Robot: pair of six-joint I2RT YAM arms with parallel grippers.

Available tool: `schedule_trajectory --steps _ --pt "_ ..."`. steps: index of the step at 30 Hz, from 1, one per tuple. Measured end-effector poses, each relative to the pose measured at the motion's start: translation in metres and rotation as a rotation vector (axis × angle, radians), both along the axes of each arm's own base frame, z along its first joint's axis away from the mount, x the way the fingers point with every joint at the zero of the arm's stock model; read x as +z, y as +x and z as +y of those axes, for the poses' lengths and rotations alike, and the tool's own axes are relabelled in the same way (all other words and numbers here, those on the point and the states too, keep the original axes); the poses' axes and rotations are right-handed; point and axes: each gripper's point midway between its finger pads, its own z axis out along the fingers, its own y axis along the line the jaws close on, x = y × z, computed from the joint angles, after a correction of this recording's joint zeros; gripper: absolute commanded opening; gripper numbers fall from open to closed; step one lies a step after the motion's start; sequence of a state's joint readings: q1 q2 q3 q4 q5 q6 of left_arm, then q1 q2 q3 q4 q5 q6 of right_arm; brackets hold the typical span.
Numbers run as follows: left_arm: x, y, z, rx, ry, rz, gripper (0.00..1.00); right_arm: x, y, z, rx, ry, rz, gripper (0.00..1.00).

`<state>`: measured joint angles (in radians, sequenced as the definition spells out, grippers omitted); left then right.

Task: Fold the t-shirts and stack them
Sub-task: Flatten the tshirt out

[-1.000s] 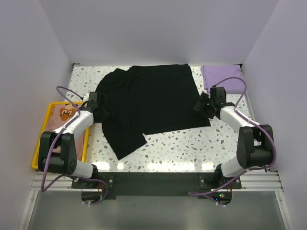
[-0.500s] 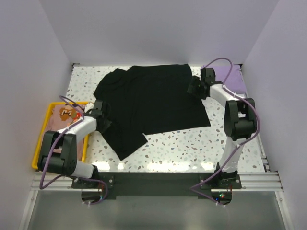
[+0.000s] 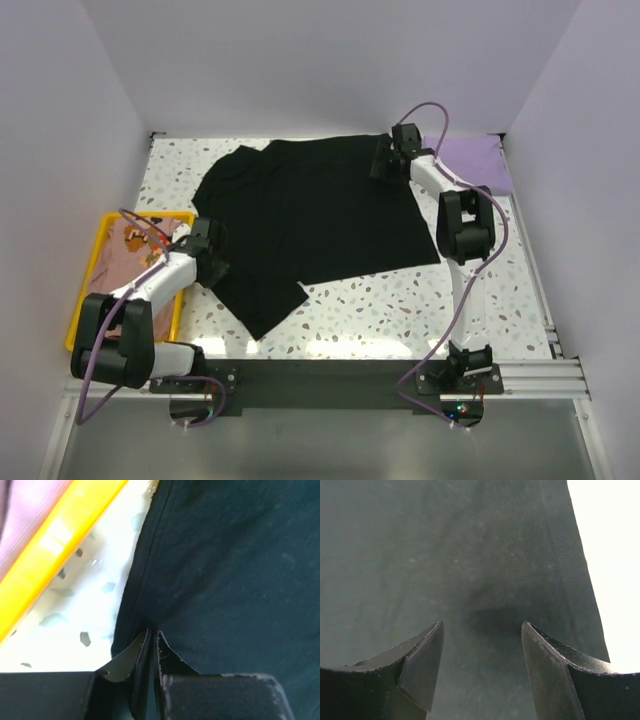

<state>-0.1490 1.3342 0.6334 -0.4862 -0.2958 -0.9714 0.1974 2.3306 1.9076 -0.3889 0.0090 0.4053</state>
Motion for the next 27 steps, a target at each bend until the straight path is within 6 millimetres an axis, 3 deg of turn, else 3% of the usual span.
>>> schedule_trajectory --steps 2,16,27 --pt "0.003 -0.004 0.0 -0.009 0.002 0.006 0.11 -0.017 -0.001 -0.001 0.003 -0.012 0.031 0.66" --pt "0.011 0.001 -0.003 -0.084 0.001 0.012 0.11 -0.019 0.0 -0.02 -0.099 -0.042 0.034 0.66" --pt "-0.003 0.016 -0.007 -0.153 -0.02 0.066 0.12 -0.019 -0.016 -0.1 -0.323 0.03 0.075 0.66"
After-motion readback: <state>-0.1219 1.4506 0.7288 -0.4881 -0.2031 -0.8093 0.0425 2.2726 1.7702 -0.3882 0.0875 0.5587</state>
